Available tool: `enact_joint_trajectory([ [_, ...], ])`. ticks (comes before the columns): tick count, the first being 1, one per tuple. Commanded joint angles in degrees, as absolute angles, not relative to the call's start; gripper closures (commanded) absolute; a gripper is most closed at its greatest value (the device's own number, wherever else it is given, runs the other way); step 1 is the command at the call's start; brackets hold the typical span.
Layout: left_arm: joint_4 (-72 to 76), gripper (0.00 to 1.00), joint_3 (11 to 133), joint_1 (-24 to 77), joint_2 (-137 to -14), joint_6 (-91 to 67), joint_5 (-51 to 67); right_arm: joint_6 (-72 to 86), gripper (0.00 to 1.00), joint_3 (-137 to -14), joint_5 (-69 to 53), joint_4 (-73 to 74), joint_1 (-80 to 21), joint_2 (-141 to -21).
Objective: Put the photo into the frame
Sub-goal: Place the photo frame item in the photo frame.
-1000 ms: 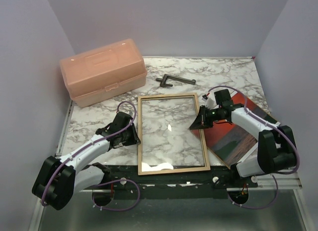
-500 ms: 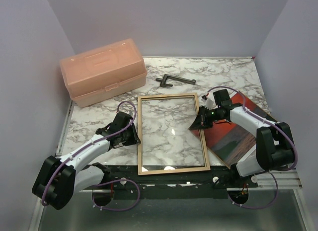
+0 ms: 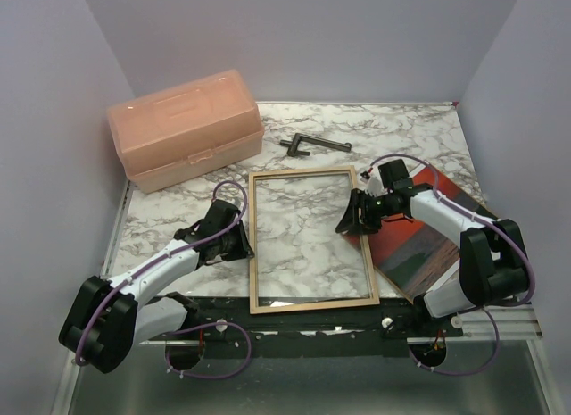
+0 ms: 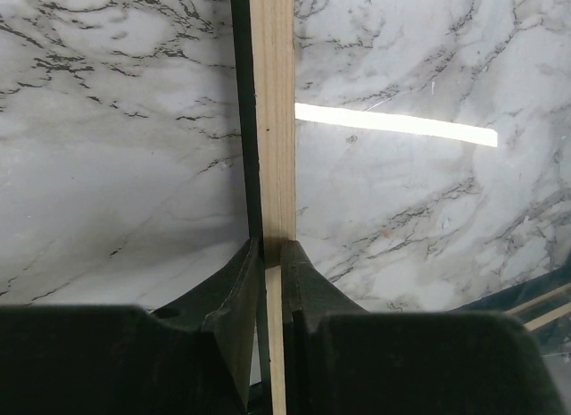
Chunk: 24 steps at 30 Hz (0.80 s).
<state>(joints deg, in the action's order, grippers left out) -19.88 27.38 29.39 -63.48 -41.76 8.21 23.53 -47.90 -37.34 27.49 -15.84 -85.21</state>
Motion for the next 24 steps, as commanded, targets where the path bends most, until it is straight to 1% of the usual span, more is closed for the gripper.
enact_joint_trajectory([
  [1, -23.1, 0.84, 25.9, 30.1, -65.5, -40.2, 6.7, 23.5, 0.44, -49.4, -34.1, 29.0, -16.7, -85.4],
  [6, -23.2, 0.84, 25.8, 30.3, -65.3, -40.3, 6.7, 23.9, 0.36, -49.3, -32.7, 28.6, -18.0, -86.3],
  [9, -23.3, 0.84, 25.9, 30.3, -65.5, -40.3, 6.6, 24.1, 0.34, -49.3, -31.6, 28.3, -18.6, -86.8],
  [19, -23.3, 0.84, 26.0, 30.6, -65.8, -40.3, 6.4, 24.7, 0.3, -49.3, -27.4, 28.2, -21.3, -88.7],
  [24, -23.5, 0.84, 26.0, 30.8, -65.8, -40.4, 6.0, 24.9, 0.29, -49.4, -25.2, 28.7, -22.5, -89.0],
])
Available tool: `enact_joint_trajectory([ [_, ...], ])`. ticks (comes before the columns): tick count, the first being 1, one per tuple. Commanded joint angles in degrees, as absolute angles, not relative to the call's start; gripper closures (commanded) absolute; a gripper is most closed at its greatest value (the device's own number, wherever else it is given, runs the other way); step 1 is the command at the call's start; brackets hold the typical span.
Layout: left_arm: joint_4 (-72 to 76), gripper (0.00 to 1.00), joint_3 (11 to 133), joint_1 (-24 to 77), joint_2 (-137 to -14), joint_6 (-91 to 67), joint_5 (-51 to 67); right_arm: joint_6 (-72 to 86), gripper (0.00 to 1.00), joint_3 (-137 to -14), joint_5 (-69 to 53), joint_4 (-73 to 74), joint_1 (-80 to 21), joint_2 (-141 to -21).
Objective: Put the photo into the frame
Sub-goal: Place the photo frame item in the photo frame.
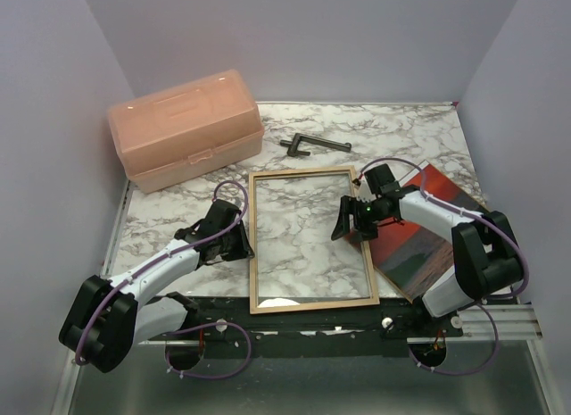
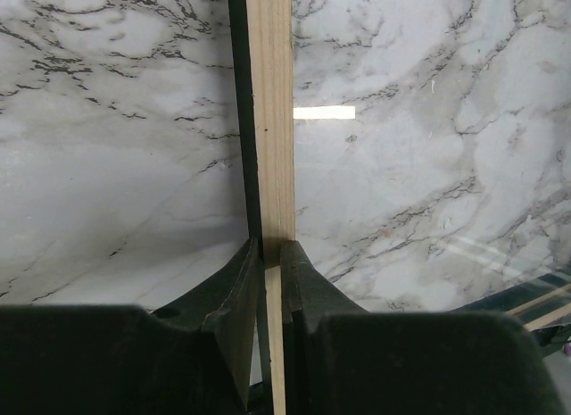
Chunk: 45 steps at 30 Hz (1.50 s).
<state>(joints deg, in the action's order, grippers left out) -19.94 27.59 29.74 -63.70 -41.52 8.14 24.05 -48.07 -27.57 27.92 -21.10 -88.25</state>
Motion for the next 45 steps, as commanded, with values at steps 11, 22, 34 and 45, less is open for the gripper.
enact_joint_trajectory([
  [11, -23.6, 0.84, 26.2, 30.9, -65.7, -40.4, 5.6, 25.1, 0.25, -49.6, -20.7, 30.7, -24.0, -88.0],
  [22, -23.8, 0.84, 26.2, 31.0, -65.7, -40.5, 5.4, 25.0, 0.2, -50.7, -17.9, 33.4, -24.2, -85.6],
  [34, -23.9, 0.84, 26.3, 31.2, -65.8, -40.5, 5.3, 25.1, 0.19, -52.0, -14.4, 36.1, -24.2, -83.5],
  [45, -24.1, 0.84, 26.4, 31.3, -65.7, -40.6, 4.9, 25.0, 0.19, -52.9, -10.6, 38.1, -24.2, -82.4],
])
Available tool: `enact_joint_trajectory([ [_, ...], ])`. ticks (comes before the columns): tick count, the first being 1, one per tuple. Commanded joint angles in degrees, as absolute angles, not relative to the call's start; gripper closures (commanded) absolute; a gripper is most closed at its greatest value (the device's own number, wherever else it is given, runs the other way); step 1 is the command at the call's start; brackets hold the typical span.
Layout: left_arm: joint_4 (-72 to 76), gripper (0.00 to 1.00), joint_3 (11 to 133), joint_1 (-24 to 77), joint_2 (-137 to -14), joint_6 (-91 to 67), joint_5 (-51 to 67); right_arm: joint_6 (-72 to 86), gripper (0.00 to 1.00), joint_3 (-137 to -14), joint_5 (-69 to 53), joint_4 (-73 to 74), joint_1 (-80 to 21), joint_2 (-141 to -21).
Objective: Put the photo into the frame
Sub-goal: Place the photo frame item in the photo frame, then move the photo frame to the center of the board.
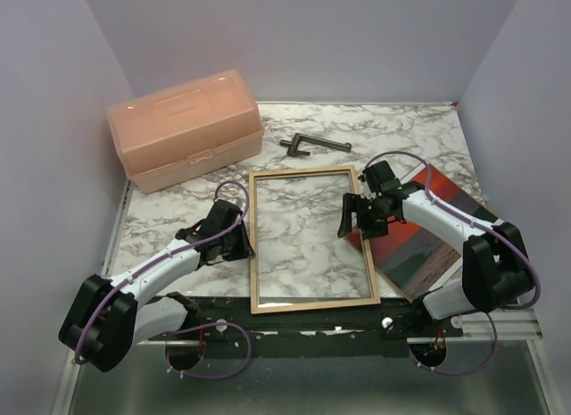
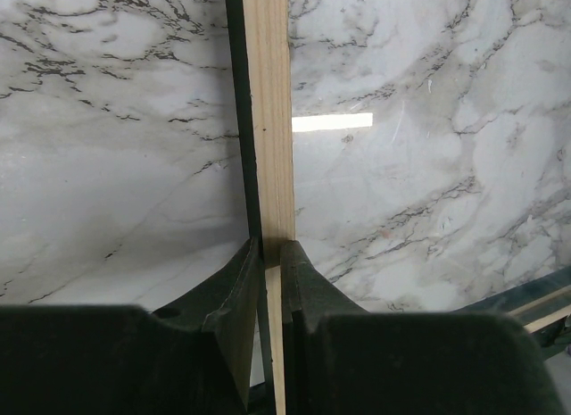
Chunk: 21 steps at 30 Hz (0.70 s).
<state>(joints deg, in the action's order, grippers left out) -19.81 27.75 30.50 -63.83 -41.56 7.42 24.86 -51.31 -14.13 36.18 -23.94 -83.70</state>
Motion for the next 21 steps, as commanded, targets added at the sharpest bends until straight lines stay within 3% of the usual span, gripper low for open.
enact_joint_trajectory([
  [1, -24.2, 0.84, 26.4, 31.3, -65.5, -40.7, 4.8, 25.1, 0.19, -52.9, -9.8, 38.3, -24.2, -82.1],
  [12, -24.4, 0.83, 26.3, 31.5, -64.6, -40.9, 4.4, 27.4, 0.18, -53.3, -0.5, 39.6, -24.2, -79.7],
  [18, -26.0, 0.75, 27.0, 31.5, -62.5, -41.0, 5.3, 27.9, 0.21, -50.9, 1.7, 38.5, -24.2, -80.7],
  [21, -28.7, 0.66, 28.2, 31.5, -59.0, -41.1, 5.6, 28.4, 0.24, -49.8, 0.7, 37.2, -24.2, -81.1],
])
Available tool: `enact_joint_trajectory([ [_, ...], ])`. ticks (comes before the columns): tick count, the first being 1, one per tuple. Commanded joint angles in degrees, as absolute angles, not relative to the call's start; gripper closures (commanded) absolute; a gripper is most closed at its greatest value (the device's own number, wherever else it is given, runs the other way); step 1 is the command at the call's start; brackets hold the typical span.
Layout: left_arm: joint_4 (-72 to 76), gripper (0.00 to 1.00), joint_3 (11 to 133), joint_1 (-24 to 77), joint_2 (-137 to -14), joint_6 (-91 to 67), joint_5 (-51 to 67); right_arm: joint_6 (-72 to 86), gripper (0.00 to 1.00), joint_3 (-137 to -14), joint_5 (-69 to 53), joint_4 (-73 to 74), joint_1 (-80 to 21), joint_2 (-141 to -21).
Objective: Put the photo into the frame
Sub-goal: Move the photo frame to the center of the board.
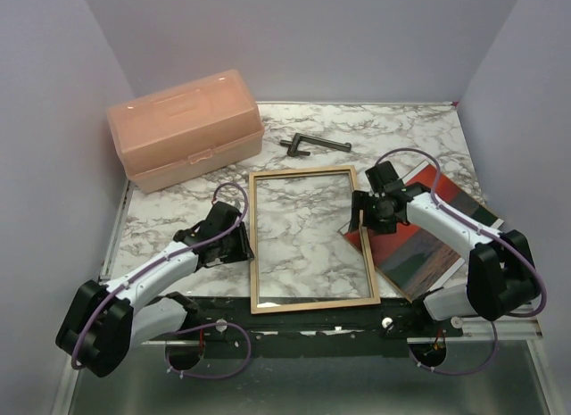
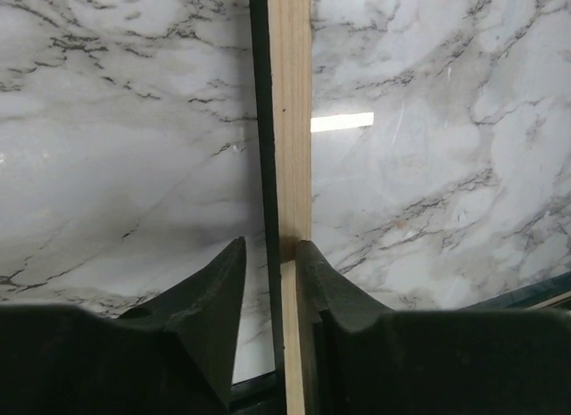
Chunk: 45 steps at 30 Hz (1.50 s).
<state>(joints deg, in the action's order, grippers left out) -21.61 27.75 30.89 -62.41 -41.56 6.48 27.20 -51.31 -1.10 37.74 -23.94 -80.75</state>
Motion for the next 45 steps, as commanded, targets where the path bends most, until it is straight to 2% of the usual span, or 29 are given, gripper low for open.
enact_joint_trajectory([
  [1, -29.4, 0.63, 28.5, 31.5, -57.8, -41.1, 5.7, 28.3, 0.24, -49.7, 0.5, 36.9, -24.1, -81.2],
  [4, -32.7, 0.49, 30.2, 31.4, -53.7, -41.1, 5.7, 28.6, 0.26, -49.5, 0.4, 36.4, -24.1, -81.9],
  [6, -34.6, 0.44, 31.5, 31.5, -51.2, -41.1, 5.8, 28.8, 0.28, -49.2, 0.5, 36.2, -24.2, -82.9],
  [13, -37.4, 0.33, 36.5, 31.5, -43.6, -41.6, 9.4, 29.1, 0.34, -48.1, -2.8, 34.5, -24.2, -84.5],
  [16, -36.8, 0.31, 38.7, 31.5, -40.8, -41.8, 12.1, 29.4, 0.51, -47.9, -4.4, 33.7, -24.1, -84.5],
  [20, -35.1, 0.27, 41.1, 31.5, -37.5, -42.5, 15.7, 29.2, 0.62, -47.7, -7.2, 32.4, -24.1, -84.8],
  [27, -33.1, 0.24, 43.4, 31.5, -35.8, -43.0, 19.8, 29.6, 0.64, -47.3, -11.7, 29.9, -24.2, -85.5],
  [40, -36.1, 0.23, 44.6, 31.5, -37.4, -44.1, 19.4, 32.8, 0.63, -48.2, -17.1, 24.0, -27.9, -89.5],
  [45, -35.5, 0.19, 47.6, 31.5, -44.4, -42.1, 21.9, 34.8, 0.62, -47.3, -20.9, 19.3, -28.9, -91.7],
])
